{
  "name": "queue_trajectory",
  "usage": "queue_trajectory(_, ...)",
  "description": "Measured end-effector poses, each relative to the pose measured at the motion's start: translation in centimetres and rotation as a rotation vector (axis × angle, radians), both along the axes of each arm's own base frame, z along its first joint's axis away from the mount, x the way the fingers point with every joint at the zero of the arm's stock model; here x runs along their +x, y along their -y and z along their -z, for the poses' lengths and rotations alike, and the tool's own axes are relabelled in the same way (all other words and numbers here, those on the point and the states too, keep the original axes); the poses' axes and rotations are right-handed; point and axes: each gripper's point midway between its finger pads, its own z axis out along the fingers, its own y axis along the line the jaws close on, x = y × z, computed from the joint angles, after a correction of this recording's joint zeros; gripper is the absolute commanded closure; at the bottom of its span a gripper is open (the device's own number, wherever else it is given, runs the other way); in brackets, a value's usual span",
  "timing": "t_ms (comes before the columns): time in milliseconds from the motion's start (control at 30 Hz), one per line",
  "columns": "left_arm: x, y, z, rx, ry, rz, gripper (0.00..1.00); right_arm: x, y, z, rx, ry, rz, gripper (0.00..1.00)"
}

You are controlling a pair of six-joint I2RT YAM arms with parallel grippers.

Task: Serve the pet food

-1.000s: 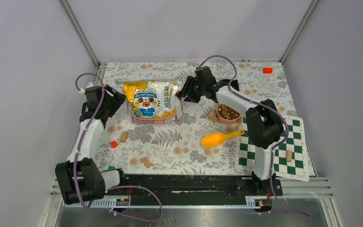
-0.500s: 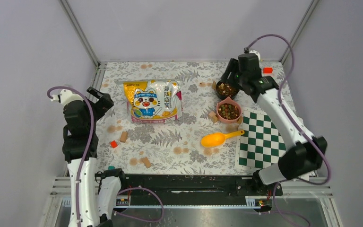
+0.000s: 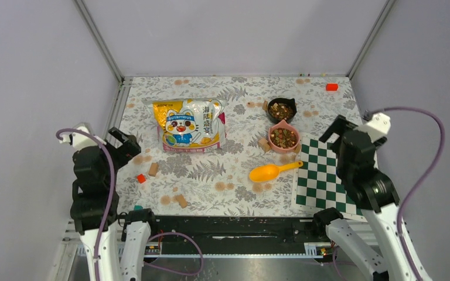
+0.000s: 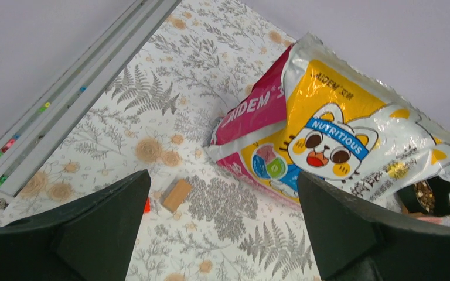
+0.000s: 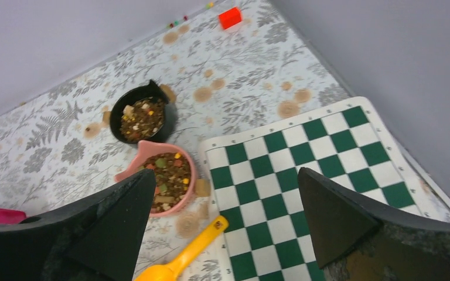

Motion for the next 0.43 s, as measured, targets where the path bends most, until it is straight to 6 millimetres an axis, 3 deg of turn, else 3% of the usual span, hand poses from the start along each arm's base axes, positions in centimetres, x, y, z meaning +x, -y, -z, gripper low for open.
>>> queue_trajectory(200, -3.4, 0.9, -0.1, 0.002, 0.032, 0.021, 0.01, -5.0, 2.6, 0.6, -0.001, 0.082, 0.040, 0.00)
queue_trajectory(433, -6.0, 1.5, 1.5, -0.001, 0.003, 0.035, 0.01, -7.9, 2.4, 1.5, 0.032, 0.076, -0.027, 0.00)
